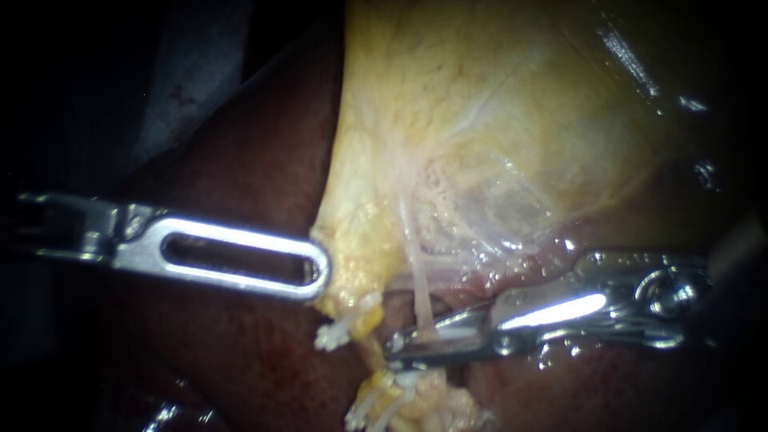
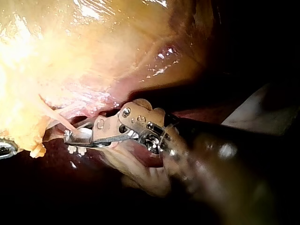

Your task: Going back second clip right tube

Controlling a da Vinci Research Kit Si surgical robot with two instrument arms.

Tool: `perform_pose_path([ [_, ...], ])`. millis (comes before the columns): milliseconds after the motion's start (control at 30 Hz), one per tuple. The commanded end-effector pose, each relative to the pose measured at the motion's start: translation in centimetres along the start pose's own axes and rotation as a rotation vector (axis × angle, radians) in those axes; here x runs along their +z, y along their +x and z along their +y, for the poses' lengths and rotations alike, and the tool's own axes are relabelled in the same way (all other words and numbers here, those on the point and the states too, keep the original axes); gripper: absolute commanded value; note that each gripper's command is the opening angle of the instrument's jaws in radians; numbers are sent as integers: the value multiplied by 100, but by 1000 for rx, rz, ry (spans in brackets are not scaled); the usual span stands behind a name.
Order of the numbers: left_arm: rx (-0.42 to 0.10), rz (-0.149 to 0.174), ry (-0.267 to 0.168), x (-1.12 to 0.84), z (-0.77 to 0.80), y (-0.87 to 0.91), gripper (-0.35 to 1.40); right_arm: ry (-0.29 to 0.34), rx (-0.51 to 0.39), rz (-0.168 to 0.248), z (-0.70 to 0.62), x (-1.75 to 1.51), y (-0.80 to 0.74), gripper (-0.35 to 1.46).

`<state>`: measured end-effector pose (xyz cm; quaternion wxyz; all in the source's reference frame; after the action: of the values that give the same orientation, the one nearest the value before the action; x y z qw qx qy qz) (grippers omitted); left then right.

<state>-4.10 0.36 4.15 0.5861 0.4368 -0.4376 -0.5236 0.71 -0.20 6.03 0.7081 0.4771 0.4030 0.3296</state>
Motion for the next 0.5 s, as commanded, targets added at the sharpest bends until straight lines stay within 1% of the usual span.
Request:
perform_pose_path([
  [33, 0, 0, 0, 0, 0, 0, -35, 0, 0, 0, 0, 0, 0, -31],
  [333, 0, 0, 0, 0, 0, 0, -35, 0, 0, 0, 0, 0, 0, -30],
  [367, 0, 0, 0, 0, 0, 0, -35, 0, 0, 0, 0, 0, 0, -26],
  [433, 0, 0, 0, 0, 0, 0, -35, 0, 0, 0, 0, 1, 1, -7],
  [500, 0, 0, 0, 0, 0, 0, -35, 2, -11, -2, -1, 1, 2, 7],
])
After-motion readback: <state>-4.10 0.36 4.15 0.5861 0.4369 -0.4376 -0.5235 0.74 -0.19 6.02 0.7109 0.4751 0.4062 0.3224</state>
